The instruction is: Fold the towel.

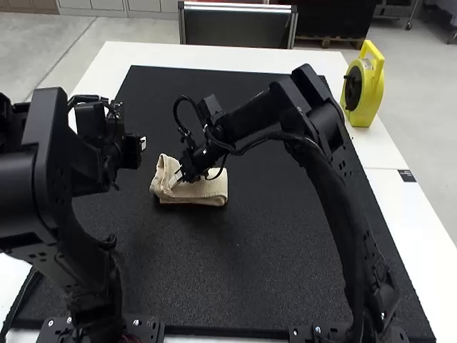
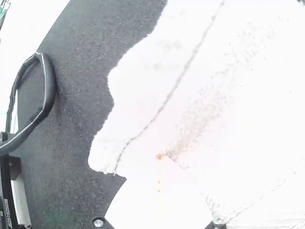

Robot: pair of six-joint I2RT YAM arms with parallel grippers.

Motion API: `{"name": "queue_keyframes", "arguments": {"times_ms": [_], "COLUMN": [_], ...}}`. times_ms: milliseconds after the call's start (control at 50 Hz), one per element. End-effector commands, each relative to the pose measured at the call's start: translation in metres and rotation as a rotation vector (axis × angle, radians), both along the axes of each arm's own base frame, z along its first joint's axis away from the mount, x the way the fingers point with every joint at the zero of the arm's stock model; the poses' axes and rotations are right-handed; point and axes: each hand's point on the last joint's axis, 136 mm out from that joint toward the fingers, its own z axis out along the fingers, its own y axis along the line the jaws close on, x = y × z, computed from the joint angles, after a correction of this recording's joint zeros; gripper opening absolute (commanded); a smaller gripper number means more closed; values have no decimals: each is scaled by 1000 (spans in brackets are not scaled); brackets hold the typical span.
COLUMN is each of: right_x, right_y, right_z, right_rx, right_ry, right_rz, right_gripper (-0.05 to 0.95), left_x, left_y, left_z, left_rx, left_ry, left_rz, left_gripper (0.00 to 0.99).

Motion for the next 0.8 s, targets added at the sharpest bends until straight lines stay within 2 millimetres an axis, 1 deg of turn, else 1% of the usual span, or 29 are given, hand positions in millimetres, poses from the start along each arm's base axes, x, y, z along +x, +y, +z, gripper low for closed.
{"name": "queue_keyframes", "arguments": {"times_ms": [0,120,300,460,500,680,740,760,780], "right_x": [1,5,10,15,20,43,49,51,53], "right_y": [7,5,1,2,-2,-14,-18,-20,-23], "right_z": [31,42,44,51,56,88,99,101,104], "right_rx": [54,64,65,75,77,111,115,113,113], "right_ry": [-30,-41,-39,-49,-50,-87,-96,-98,-101], "right_rz": [24,16,5,-2,-12,-64,-72,-75,-78], "right_gripper": [-20,-20,-20,-20,-20,-20,-20,-20,-20], "left_x": [1,1,0,0,-1,-1,-1,-1,-1], "left_y": [4,4,4,3,3,3,4,4,4], "left_z": [11,11,10,11,11,13,13,13,13], "left_rx": [-1,-3,-4,-2,-2,-4,-8,-9,-10], "left_ry": [-30,-31,-28,-30,-30,-32,-34,-34,-34], "left_rz": [13,14,14,14,14,15,20,21,21], "left_gripper": [452,452,452,452,452,452,497,520,564]}}
